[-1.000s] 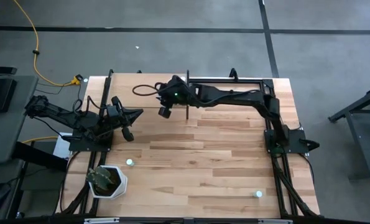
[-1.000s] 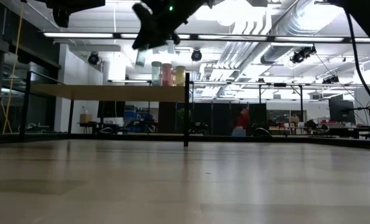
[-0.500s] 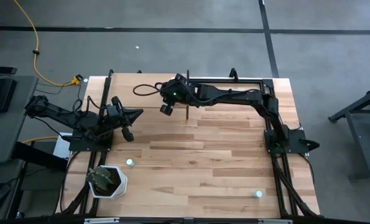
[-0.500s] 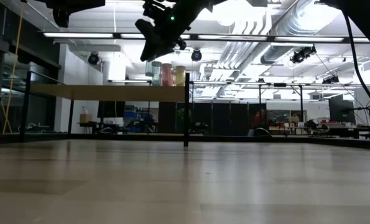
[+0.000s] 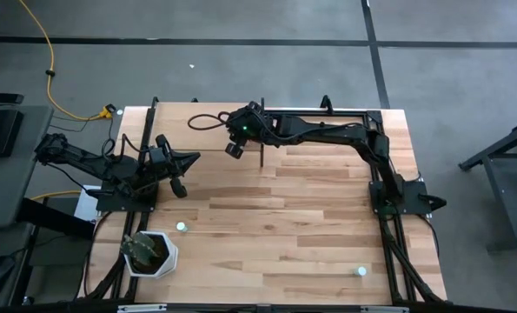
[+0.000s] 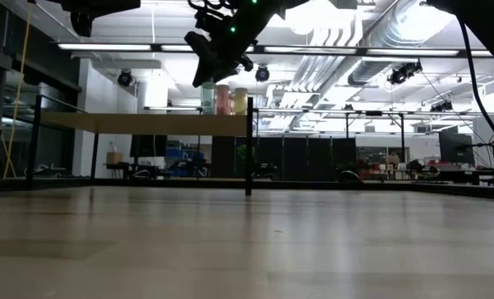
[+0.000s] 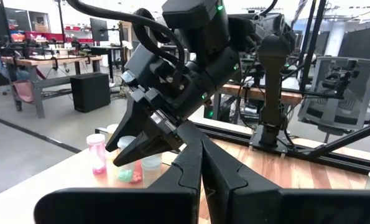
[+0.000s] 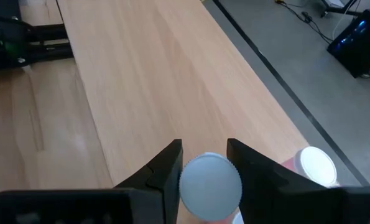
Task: Pick and place medicine bottles onto shelf by color
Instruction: Put the top green pill bottle on the shelf
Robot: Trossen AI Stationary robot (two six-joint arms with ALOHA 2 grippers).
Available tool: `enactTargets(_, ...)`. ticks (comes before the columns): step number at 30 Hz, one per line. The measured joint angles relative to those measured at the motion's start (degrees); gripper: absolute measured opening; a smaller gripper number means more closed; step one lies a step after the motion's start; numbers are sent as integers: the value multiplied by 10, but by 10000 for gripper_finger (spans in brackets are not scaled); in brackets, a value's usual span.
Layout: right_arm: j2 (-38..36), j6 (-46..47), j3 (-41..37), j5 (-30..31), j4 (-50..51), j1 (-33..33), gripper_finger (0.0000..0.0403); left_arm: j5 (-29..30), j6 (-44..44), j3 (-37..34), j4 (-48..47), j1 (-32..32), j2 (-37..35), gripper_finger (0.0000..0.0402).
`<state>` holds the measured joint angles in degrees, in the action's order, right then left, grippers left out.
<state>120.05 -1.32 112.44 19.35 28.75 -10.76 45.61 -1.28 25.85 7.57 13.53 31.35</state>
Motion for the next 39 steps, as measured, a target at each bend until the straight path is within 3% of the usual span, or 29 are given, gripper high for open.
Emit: enactTargets(39, 0, -2, 0, -9, 8, -1, 121, 0, 0, 0, 0, 0, 0, 0)
